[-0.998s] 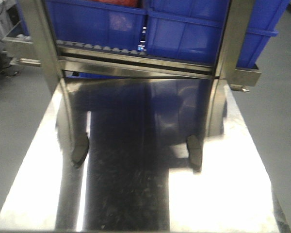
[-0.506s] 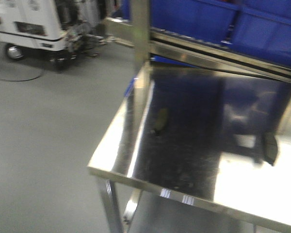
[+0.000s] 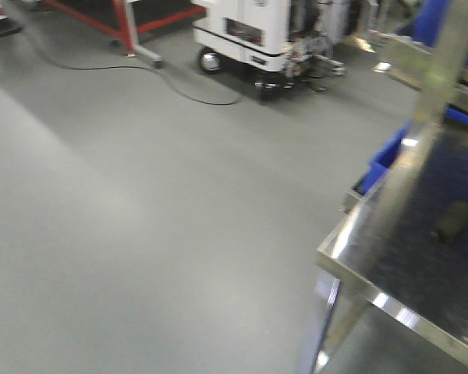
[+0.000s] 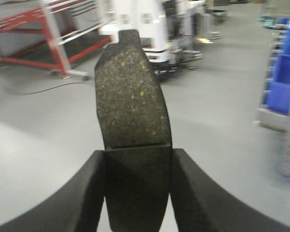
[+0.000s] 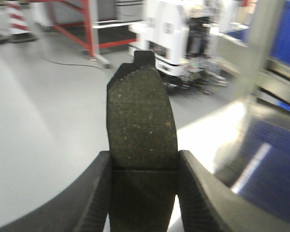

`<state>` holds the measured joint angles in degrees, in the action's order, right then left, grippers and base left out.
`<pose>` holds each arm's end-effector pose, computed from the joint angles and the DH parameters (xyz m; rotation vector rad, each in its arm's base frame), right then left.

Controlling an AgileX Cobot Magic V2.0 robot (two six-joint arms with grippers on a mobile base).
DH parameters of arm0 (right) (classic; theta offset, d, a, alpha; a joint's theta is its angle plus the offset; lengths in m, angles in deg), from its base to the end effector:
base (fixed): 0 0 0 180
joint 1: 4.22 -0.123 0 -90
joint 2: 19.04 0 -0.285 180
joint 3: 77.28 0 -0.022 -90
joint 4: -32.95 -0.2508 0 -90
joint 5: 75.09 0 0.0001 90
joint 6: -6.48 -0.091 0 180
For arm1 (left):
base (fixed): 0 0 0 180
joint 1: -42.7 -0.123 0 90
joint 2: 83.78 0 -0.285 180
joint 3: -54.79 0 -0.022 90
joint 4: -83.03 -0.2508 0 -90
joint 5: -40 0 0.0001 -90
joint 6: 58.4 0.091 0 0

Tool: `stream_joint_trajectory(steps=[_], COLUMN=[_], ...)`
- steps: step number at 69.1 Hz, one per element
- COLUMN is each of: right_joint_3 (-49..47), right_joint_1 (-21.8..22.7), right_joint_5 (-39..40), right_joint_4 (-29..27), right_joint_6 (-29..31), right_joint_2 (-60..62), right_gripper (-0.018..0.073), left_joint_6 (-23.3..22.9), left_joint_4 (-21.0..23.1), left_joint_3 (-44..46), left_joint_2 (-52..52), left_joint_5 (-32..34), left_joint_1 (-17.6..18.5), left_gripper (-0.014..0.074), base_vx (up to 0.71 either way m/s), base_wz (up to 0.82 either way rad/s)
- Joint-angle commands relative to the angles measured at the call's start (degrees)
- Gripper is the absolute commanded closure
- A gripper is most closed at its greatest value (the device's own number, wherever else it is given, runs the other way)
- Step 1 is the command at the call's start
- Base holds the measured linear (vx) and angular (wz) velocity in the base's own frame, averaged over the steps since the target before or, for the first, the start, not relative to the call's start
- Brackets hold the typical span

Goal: Move and align brake pads A on conveyor
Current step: 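Turn the base away from the table holding both pads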

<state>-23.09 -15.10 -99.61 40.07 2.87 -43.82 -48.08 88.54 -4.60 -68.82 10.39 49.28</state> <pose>0.0712 0.0089 0.2910 -0.1794 1.7944 0.0533 0.0476 -0.0099 0.2636 0.2246 1.7986 -0.0561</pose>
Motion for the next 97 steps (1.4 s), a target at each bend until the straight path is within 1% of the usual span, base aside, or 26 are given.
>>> stream_joint_trajectory(steps=[1, 52, 82, 97], right_joint_3=[-1.63, -1.63, -1.63, -1.63], right_joint_1=[0.07, 0.07, 0.07, 0.07], right_joint_5=[5.58, 5.58, 5.58, 5.58], right_joint_4=[0.49, 0.49, 0.49, 0.49], right_joint_6=[0.44, 0.44, 0.44, 0.44], right_joint_2=[-0.40, -0.40, -0.40, -0.40], right_gripper=[0.0564, 0.0564, 0.0564, 0.0564], left_joint_6=[-0.41, -0.41, -0.41, -0.41], left_joint_4=[0.80, 0.80, 0.80, 0.80], left_joint_3=[1.76, 1.76, 1.76, 1.76], left_joint_2=[0.51, 0.51, 0.51, 0.51], left_joint_5=[5.79, 5.79, 5.79, 5.79], left_joint_1=[0.28, 0.28, 0.28, 0.28], left_gripper=[0.0502, 0.0502, 0.0502, 0.0502], base_vx=[-0.01, 0.13, 0.25, 0.33], base_wz=[0.80, 0.62, 0.64, 0.47])
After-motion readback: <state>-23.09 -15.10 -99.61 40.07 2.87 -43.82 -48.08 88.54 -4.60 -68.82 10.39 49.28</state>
